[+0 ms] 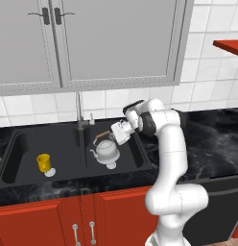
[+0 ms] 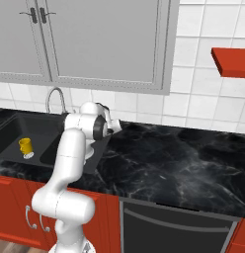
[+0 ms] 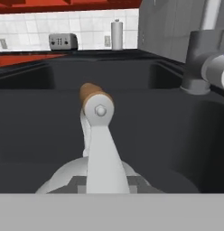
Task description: Open the cabinet, pick the kettle from the cabinet, and place it in the sink.
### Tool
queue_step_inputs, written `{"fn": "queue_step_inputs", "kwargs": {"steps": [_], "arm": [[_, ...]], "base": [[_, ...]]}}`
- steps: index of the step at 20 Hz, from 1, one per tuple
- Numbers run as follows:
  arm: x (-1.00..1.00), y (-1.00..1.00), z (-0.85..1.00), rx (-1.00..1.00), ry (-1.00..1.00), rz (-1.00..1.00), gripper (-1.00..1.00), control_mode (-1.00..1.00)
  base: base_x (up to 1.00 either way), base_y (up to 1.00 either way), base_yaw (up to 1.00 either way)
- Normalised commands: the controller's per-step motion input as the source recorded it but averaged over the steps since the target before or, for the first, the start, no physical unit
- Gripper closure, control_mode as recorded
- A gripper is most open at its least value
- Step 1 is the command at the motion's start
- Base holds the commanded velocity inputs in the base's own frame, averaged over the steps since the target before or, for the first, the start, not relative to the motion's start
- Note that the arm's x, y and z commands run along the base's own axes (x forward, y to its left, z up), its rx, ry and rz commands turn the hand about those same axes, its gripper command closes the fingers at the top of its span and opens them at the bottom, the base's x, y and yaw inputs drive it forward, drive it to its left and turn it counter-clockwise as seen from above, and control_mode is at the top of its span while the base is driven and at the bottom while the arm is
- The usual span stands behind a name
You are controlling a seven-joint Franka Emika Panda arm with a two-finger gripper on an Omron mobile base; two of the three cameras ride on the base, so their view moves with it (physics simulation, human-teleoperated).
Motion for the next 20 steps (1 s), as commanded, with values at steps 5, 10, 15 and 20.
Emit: {"fn": "queue_step_inputs", "kwargs": {"steps": [5, 10, 15, 20], "arm": [[0.0, 0.0, -0.35, 0.0, 0.05, 0.0, 1.0, -1.0], [0.0, 0.0, -0.09, 0.0, 0.15, 0.0, 1.0, -1.0], [0.0, 0.0, -0.02, 0.0, 0.05, 0.0, 1.0, -1.0], [-0.06, -0.01, -0.13, -0.01, 0.06, 0.0, -1.0, -1.0]], "base": [[0.0, 0.0, 0.0], [0.0, 0.0, 0.0], [0.0, 0.0, 0.0], [0.0, 0.0, 0.0]]}}
